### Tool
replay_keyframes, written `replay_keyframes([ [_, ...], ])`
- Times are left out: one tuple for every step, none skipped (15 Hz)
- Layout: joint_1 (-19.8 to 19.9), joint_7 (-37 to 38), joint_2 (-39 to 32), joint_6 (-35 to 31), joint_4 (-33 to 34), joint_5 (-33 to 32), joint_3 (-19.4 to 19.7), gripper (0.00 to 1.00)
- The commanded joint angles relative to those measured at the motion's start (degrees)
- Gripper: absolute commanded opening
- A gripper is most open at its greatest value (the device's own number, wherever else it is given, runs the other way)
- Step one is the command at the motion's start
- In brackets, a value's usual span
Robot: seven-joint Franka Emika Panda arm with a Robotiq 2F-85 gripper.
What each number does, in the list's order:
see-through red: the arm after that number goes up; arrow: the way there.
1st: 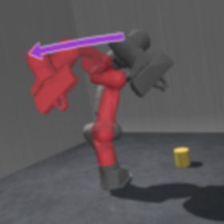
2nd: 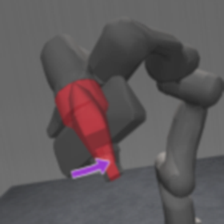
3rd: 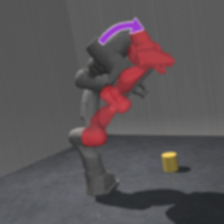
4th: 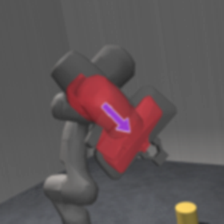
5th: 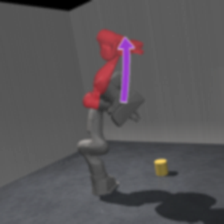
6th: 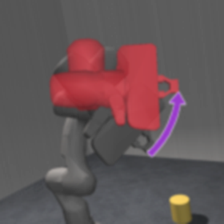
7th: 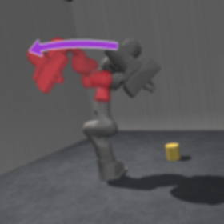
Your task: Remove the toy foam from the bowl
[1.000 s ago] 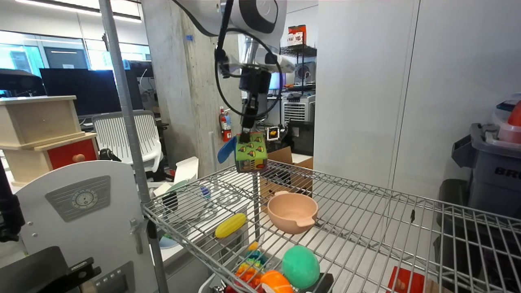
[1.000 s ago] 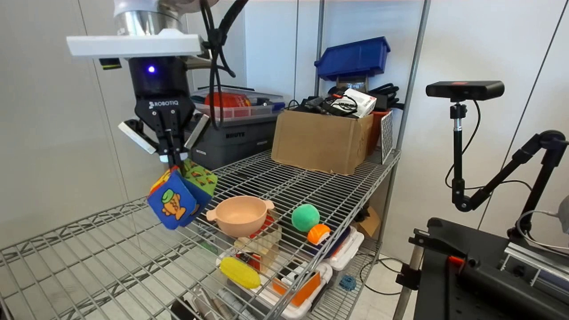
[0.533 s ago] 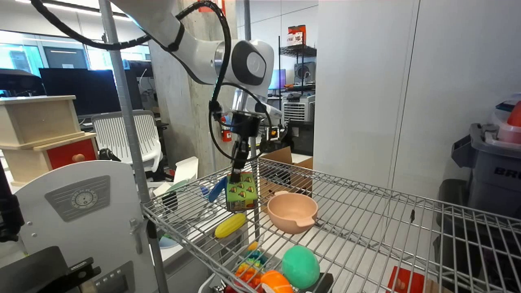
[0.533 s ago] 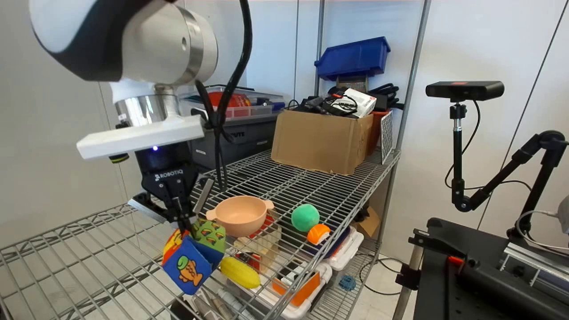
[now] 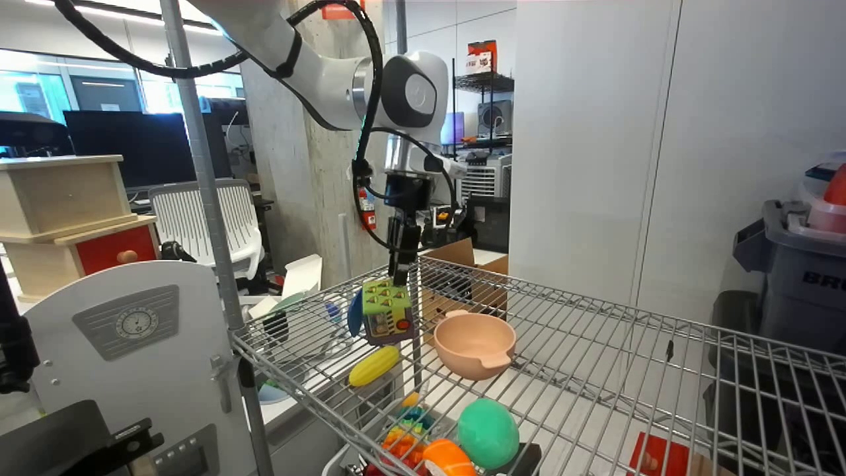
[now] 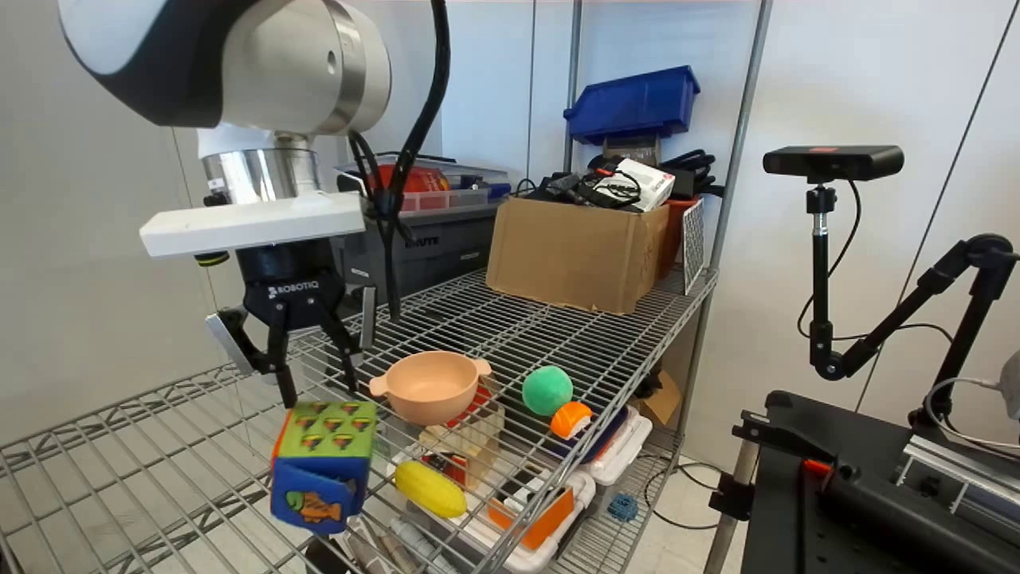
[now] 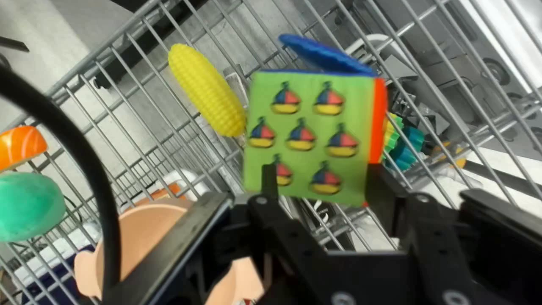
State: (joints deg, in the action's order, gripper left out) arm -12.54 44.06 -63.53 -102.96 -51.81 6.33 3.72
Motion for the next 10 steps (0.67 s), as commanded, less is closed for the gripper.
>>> replay_keyframes([
  [-1.31,-3.32,8.47,-7.6,-10.92,-1.81,0.52,0.89],
  [-1.45,-4.42,11.09,-9.7,-14.33,-2.04,0.44,0.95],
  [-1.54,-5.46,12.93,-11.47,-16.48,-2.25,0.43,0.99],
  [-1.53,-6.86,14.69,-13.57,-18.93,-2.64,0.48,1.0],
  [-0.95,-7.71,16.44,-15.01,-21.13,-3.62,-0.39,1.0],
  [-0.63,-9.11,18.33,-15.96,-23.68,-4.03,-0.39,1.0],
  [-0.62,-5.99,12.23,-12.34,-14.84,-3.08,-0.62,1.0],
  [-0.54,-6.87,14.0,-13.24,-17.18,-3.3,-0.6,1.0],
  [-0.45,-7.5,15.31,-13.67,-18.93,-3.32,-0.6,1.0],
  [-0.41,-7.79,16.06,-13.83,-19.98,-3.33,-0.6,1.0],
])
